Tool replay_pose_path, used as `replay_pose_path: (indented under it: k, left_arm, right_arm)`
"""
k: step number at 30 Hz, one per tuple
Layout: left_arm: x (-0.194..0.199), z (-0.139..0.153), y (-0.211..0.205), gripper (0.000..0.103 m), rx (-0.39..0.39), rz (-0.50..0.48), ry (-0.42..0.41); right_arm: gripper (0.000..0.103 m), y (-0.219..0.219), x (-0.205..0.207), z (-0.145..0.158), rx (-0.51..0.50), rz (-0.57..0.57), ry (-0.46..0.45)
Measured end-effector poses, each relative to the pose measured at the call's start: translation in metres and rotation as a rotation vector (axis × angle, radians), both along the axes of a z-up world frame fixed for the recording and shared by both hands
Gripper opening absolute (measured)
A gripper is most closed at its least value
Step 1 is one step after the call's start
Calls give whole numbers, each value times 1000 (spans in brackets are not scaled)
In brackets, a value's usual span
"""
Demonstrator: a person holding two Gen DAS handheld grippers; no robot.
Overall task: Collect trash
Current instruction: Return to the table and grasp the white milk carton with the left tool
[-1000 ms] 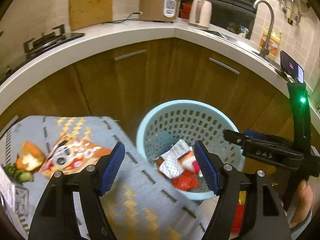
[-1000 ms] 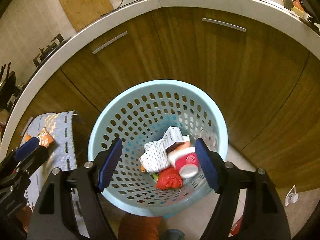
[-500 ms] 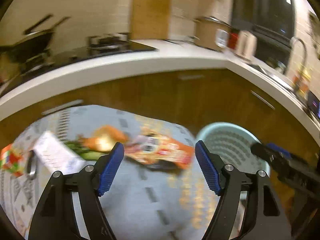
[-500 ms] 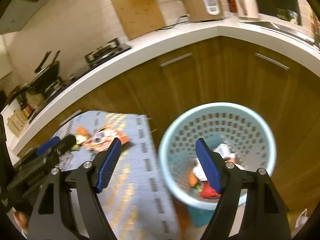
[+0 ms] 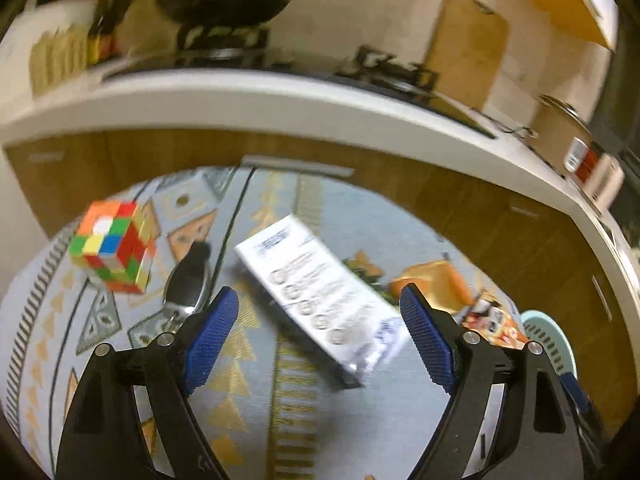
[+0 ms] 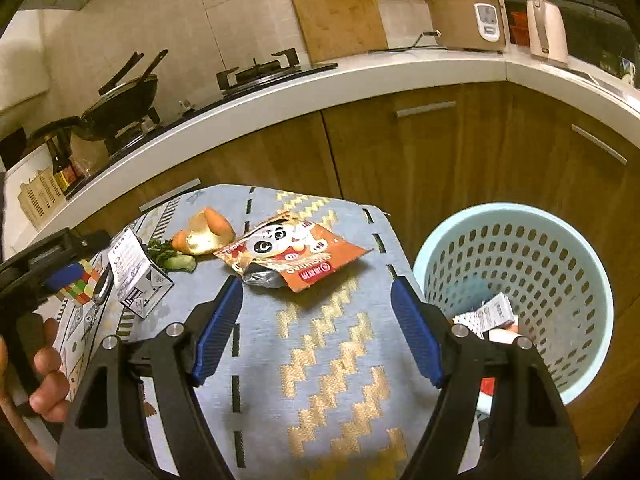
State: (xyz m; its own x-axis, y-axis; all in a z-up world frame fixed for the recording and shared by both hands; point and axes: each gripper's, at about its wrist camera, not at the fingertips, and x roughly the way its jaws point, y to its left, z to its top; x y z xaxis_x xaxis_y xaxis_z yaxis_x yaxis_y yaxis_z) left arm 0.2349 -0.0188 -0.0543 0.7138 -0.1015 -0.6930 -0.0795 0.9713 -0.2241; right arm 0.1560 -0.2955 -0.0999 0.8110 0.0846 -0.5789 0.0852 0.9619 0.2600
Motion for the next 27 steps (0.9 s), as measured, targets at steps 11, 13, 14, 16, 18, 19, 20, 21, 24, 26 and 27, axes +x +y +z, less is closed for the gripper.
replay_pose_path:
  k: [11,13,14,16,18,19,20,21,24,26,27]
  left_arm:
    - [38,-32,-27,89,30,118,157]
    - [41,-41,-31,88,9,131,186]
    - [43,-44,-34,88,19,137,195]
    - [44,-48,-39,84,42,128,198]
    - [40,-46,-39,80,43,103,191]
    - [38,-45,-38,76,41,92,191]
    - [35,-44,-36,73,33,74,191]
    - [32,-44,-33,72,29,51,195]
    - [21,-42,-25,67,43,-26,194]
    - [11,-42,-20,63,68,-112,194]
    - [7,-42,-17,61,70,-149,194]
  right_arm:
    - [72,-1,10,-8,22,54,55]
    - [72,-6,14,-13,54,53,83]
    - [72,-8,15,-15,71,55,94]
    - [72,-11,17,-18,97,59,108]
    - [72,-14,18,-21,120,64,121]
    - [72,-15,18,-22,129,68,125]
    - [72,-16,19,-22,136,71,127]
    - [72,-16,19,-23,139,74,128]
    - [72,-12,23,-23,124,90,154]
    - [73,-8,27,-23,92,93,178]
    - [73,-5,28,-23,76,95,182]
